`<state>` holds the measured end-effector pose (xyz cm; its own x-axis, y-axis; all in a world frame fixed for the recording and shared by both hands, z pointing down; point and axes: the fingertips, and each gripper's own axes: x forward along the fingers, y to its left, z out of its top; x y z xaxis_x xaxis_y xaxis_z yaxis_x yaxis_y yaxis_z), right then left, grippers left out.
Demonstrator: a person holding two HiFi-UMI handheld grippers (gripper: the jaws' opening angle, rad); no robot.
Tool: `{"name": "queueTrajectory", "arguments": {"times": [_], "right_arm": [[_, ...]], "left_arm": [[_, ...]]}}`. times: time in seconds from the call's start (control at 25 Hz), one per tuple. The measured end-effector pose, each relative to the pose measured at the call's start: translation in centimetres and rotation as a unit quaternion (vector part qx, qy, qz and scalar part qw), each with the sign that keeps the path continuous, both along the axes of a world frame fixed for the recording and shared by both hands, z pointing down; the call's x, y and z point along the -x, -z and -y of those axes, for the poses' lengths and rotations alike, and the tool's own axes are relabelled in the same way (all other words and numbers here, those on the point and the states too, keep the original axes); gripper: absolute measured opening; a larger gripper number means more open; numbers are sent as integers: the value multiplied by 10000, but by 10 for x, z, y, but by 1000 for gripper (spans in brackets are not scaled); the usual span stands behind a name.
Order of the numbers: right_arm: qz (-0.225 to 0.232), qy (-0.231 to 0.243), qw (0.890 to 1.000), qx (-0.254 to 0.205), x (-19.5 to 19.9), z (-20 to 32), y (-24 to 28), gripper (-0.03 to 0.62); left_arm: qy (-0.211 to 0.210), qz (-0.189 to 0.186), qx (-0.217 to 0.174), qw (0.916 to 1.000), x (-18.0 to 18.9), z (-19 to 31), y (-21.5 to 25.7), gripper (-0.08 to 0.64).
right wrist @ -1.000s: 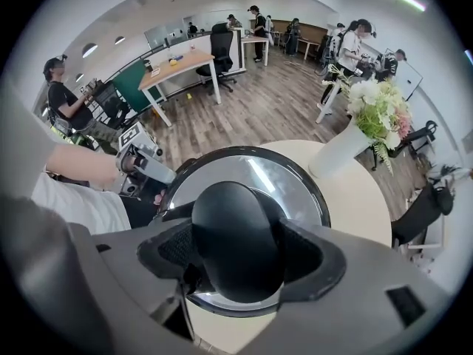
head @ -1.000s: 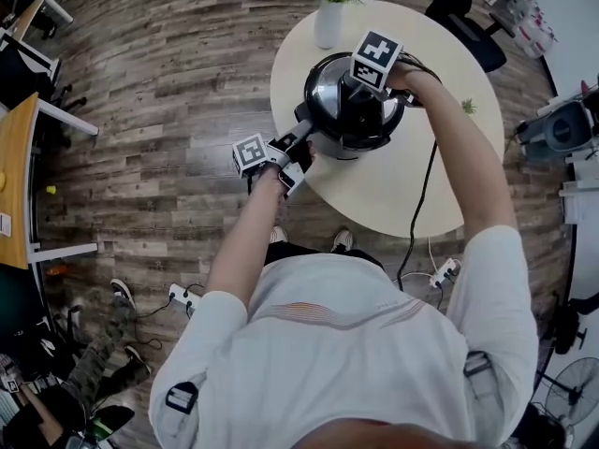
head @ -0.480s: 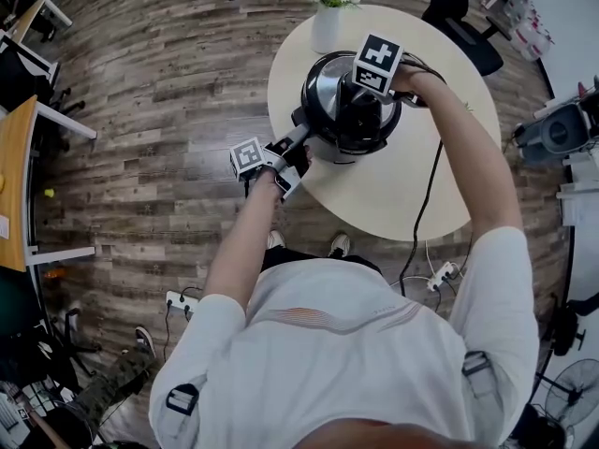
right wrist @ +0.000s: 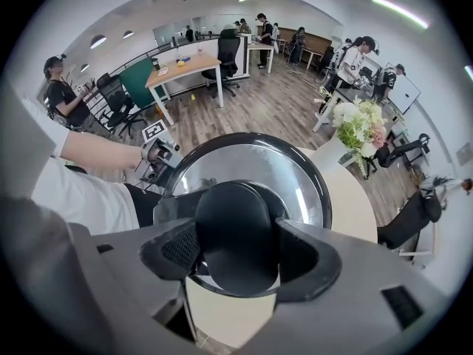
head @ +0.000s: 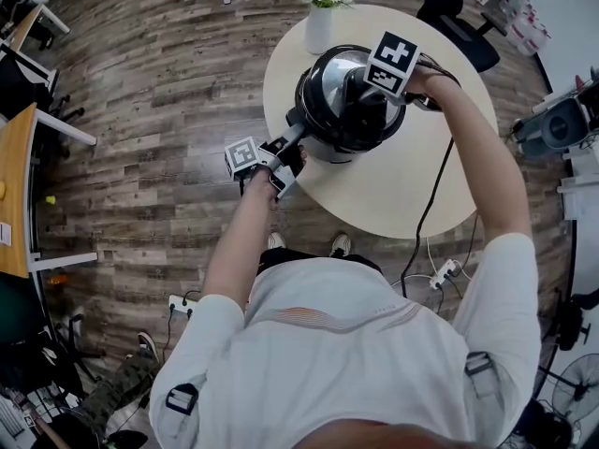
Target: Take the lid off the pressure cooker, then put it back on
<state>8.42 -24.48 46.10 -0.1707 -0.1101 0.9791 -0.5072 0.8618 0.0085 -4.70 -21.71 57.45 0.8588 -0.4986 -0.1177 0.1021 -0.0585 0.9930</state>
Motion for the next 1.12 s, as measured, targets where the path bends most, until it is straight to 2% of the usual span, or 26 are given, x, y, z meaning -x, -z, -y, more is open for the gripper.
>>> {"name": "queueTrajectory", "arguments": {"times": [0.24,0.52,0.64,0.68,0.72,0.76,0.8,0.84,0.92,1.0,1.04,1.08,1.12], "right_arm": [[216,-372,9990,-75,-34,-17,29,310],[97,-952,9954,-108,-105,-50,38,308],[72,-1229,9924,-46,-135,-62,30,308],[69,-1322,9912,-23,-145,-64,26,307],[61,-1415,9899,2,-154,-67,21,307],[47,-1506,9886,26,-164,-70,15,307],[27,-1593,9872,42,-173,-73,9,307],[-1,-1679,9858,51,-182,-77,3,307],[-73,-1832,9830,60,-200,-85,-9,307],[-111,-1952,9807,93,-215,-91,-21,305],[-107,-2008,9795,124,-222,-94,-27,305],[-94,-2066,9782,165,-228,-97,-32,305],[-80,-2124,9769,207,-234,-100,-37,305]], "left_arm": [[22,-76,42,10000,0,1,2,63],[14,-38,-77,10000,-1,-2,8,63],[-14,339,-467,9983,1,-3,10,74],[-12,586,-626,9963,3,-4,12,142],[9,998,-786,9919,6,-6,12,211],[54,1591,-964,9825,11,-8,10,252],[123,2262,-1182,9668,16,-11,9,256],[214,2901,-1445,9458,22,-14,11,255],[457,3916,-2052,8958,28,-19,29,255],[694,4579,-2729,8433,24,-24,61,245],[753,4783,-3074,8192,18,-26,79,233],[768,4892,-3385,8001,8,-27,97,219],[757,4923,-3641,7870,-3,-28,114,202]]}}
